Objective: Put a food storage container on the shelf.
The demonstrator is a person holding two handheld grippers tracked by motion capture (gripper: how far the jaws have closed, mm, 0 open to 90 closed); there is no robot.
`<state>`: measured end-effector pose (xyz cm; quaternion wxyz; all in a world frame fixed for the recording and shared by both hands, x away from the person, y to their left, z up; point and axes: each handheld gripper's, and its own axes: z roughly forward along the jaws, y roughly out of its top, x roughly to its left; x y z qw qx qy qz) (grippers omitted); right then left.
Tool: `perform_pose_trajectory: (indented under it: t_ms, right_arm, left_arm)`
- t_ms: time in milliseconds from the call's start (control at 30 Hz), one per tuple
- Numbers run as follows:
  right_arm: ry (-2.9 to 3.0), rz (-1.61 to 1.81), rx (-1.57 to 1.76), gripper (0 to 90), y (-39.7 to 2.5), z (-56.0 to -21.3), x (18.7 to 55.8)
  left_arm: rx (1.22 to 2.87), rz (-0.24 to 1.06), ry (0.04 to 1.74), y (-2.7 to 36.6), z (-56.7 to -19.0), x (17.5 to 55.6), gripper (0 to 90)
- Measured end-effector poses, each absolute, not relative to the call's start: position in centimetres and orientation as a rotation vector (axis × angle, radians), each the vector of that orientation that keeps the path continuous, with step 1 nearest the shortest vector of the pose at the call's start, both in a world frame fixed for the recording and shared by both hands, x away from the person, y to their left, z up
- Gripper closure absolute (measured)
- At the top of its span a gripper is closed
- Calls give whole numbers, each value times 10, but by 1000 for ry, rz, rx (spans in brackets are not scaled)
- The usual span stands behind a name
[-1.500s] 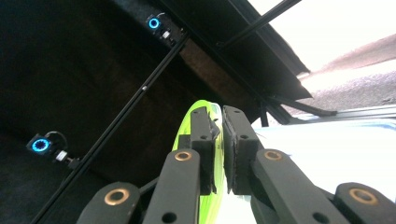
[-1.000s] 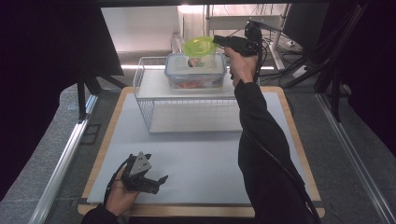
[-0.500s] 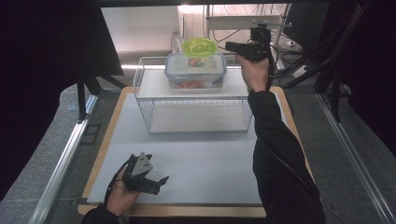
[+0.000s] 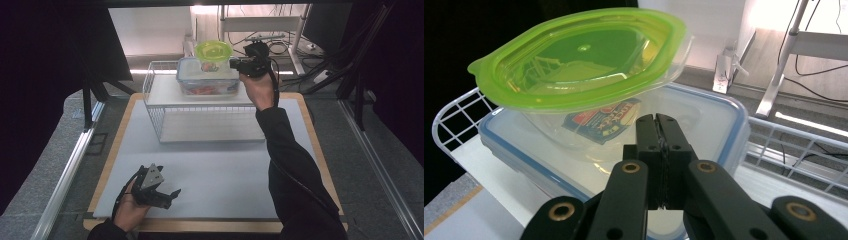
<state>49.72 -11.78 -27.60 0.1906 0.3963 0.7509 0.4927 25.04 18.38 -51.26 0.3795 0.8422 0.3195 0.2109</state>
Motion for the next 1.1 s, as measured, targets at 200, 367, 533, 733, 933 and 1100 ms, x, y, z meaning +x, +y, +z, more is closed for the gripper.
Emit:
perform_pose_trajectory:
  t_ms: [200, 367, 533, 733, 933, 1100]
  right_arm:
    - [2127, 1400, 1109, 896, -114, -279, 496]
    - [2132, 1414, 1108, 896, -112, -279, 496]
    - [2143, 1428, 1100, 896, -108, -279, 495]
    - [2151, 1422, 1088, 888, -107, -279, 493]
    - [2163, 1427, 1050, 812, -112, -284, 486]
    - [2173, 1428, 1010, 679, -116, -288, 478]
  left_arm:
    - [2156, 543, 813, 183, -513, 250, 33]
    - [2155, 542, 813, 183, -513, 251, 33]
    - [2156, 540, 814, 183, -512, 251, 33]
    - [2153, 541, 815, 184, -512, 250, 33]
    - [2153, 544, 815, 183, -512, 250, 33]
    - [2150, 542, 818, 184, -512, 250, 33]
